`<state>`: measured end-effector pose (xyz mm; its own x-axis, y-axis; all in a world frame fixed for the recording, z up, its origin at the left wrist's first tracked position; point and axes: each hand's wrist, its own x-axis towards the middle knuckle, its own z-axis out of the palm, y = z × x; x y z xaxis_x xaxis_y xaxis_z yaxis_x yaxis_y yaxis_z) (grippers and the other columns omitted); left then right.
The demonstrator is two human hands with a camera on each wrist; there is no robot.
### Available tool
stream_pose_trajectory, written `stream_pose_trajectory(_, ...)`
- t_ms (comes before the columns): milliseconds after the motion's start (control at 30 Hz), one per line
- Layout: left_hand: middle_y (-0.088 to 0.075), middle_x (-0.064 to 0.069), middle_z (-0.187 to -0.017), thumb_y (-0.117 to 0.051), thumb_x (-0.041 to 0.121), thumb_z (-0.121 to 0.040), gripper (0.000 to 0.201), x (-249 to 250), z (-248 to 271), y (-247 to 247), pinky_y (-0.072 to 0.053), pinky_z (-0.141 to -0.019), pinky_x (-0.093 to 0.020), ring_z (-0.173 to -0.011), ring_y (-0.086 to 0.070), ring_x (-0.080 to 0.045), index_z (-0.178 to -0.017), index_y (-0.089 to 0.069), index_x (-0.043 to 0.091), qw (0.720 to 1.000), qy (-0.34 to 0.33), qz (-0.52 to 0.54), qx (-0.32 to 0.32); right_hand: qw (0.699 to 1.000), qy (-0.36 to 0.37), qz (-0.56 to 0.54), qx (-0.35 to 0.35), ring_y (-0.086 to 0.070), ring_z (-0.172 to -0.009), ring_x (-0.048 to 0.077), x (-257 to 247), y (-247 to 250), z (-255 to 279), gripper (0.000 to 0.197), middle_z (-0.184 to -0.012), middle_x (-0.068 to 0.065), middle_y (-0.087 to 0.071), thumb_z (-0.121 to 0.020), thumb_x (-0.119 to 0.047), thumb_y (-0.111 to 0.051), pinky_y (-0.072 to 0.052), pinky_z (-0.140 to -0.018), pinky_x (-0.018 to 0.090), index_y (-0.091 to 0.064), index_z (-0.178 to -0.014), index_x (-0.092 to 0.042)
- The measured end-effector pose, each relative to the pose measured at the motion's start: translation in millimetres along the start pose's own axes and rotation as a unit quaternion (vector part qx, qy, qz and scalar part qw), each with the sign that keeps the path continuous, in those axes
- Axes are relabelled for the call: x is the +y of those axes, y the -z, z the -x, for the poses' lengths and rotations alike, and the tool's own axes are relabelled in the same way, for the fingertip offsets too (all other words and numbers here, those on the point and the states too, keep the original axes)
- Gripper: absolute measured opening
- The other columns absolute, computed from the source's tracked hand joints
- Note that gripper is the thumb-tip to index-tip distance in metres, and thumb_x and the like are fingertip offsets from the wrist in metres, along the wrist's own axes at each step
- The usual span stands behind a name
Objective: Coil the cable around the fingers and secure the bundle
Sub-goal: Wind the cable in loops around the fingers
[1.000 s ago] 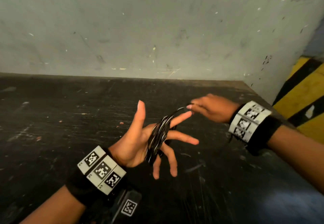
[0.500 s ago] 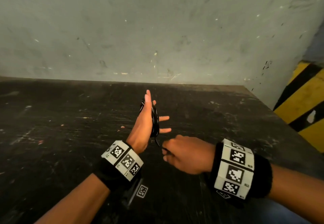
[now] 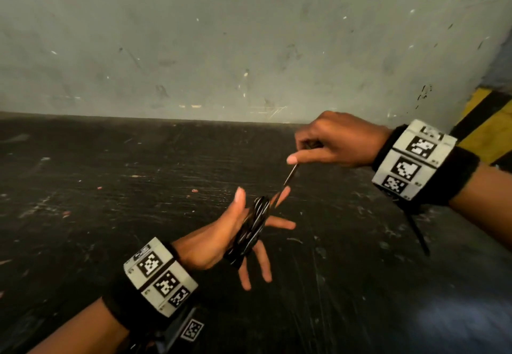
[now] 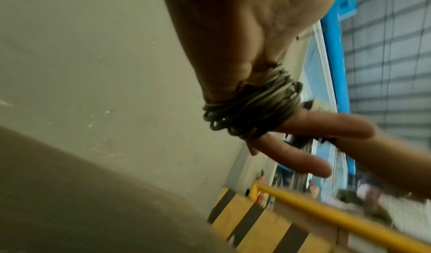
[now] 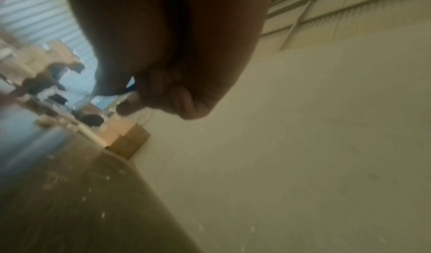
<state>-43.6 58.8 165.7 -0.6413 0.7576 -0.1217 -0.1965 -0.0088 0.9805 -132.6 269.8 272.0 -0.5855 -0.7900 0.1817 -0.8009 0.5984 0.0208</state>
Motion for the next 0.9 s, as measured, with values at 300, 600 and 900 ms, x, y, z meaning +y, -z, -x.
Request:
stream_pose_trajectory(300, -0.045, -0.021, -0.143, -0.030, 0.087, -0.057, 0.100, 39, -7, 5, -0.058, -0.045, -0.033, -0.088, -0.070, -0.040, -0.144, -0.025, 0.038, 0.935, -0.209, 0.286, 0.012, 0.958, -0.092, -0.213, 0.168, -0.058, -0.062, 0.015, -33, -108, 3, 0.035, -0.068, 0.000, -0.061, -0.094, -0.035, -0.033, -0.040, -0.059, 0.031, -0.058, -0.083, -0.013)
stream_pose_trajectory(600, -0.037, -0.007, -0.150, -0.020, 0.082, -0.067, 0.083, 30, -31, 22, -0.059, -0.058, -0.041, -0.078, -0.071, -0.029, -0.143, -0.006, 0.050, 0.933, -0.187, 0.034, 0.305, 0.992, -0.044, -0.112, -0.047, -0.061, -0.094, 0.040, -106, -97, 17, 0.025, -0.102, 0.018, -0.063, -0.098, -0.029, -0.036, -0.046, -0.072, 0.042, -0.052, -0.098, -0.011)
stream_pose_trajectory(900, -0.067, -0.014, -0.072, -0.018, 0.087, -0.061, 0.106, -21, -16, 4, -0.045, -0.040, -0.023, -0.047, -0.062, -0.022, -0.139, -0.032, 0.016, 0.978, -0.016, -0.115, 0.176, 0.995, 0.087, 0.004, -0.054, -0.062, -0.082, 0.022, -67, -44, 10, 0.021, -0.089, 0.003, -0.067, -0.094, -0.036, -0.045, -0.044, -0.063, 0.034, -0.057, -0.090, -0.019)
